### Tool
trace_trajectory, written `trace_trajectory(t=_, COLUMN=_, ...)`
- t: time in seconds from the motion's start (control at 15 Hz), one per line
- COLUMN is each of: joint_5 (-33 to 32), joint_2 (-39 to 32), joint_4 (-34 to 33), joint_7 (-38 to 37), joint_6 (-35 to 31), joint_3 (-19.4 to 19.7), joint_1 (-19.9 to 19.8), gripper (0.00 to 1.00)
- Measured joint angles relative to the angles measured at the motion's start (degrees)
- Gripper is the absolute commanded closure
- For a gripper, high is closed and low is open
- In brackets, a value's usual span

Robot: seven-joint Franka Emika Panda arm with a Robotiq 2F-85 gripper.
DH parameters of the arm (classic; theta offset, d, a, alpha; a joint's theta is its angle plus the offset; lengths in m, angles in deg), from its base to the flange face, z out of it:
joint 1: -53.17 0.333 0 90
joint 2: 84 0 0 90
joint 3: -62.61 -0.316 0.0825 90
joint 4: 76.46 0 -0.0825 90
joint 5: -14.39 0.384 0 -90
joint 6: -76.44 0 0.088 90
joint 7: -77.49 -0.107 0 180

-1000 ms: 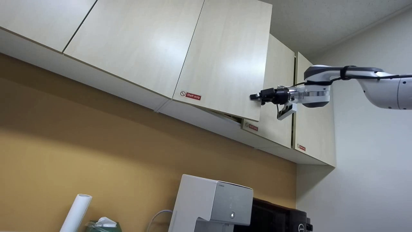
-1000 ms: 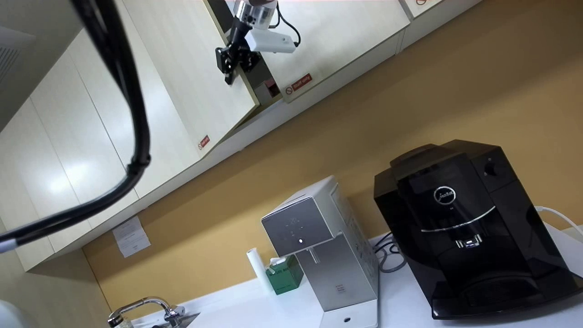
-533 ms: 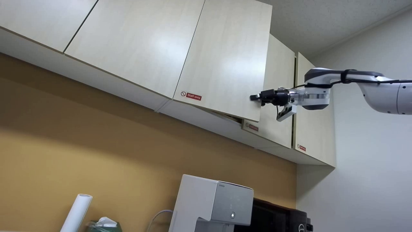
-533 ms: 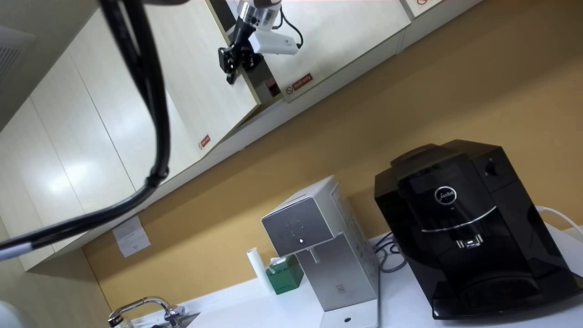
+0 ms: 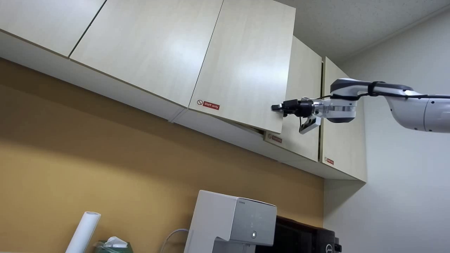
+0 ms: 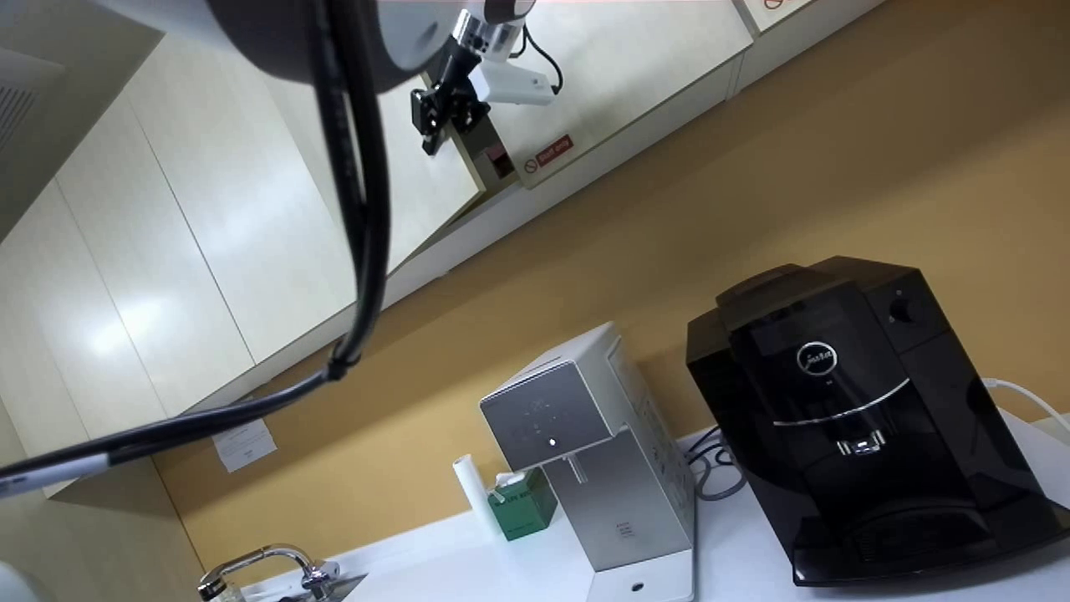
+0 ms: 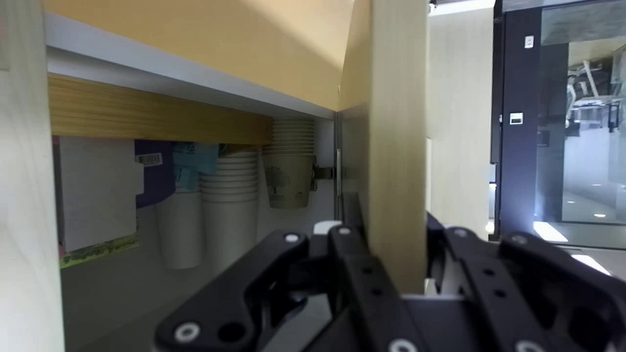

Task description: Close the upper cabinet door.

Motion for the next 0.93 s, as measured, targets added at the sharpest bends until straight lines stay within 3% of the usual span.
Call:
trace_trajectory(t=0.33, joint_5=-2.9, joint_2=2.3, joint_4=-4.9, joint_7=-0.8, joint_6=2.5, joint_3=0.6, joint_1=4.5, gripper=0.94)
trace_trajectory(t=0.4, joint_5=-3.4, joint_2=2.6, joint_4=-5.7, joint_7=-1.0, joint_6=2.9, joint_3=0.7, joint_1=5.1, gripper=0.50)
trace_trajectory(t=0.53, joint_5=-4.3, joint_2=3.1, joint_4=-7.0, joint_7=-1.5, joint_6=3.5, joint_3=0.7, joint_1=6.2, gripper=0.46)
trace_trajectory(t=0.8, joint_5=-10.4, joint_2=3.1, joint_4=-8.4, joint_7=-6.3, joint_6=-9.9, joint_3=2.2, joint_1=10.9, gripper=0.16)
trace_trajectory(t=0.93, joint_5=-12.4, joint_2=3.0, joint_4=-8.6, joint_7=-8.0, joint_6=-11.4, joint_3=2.3, joint_1=11.5, gripper=0.06)
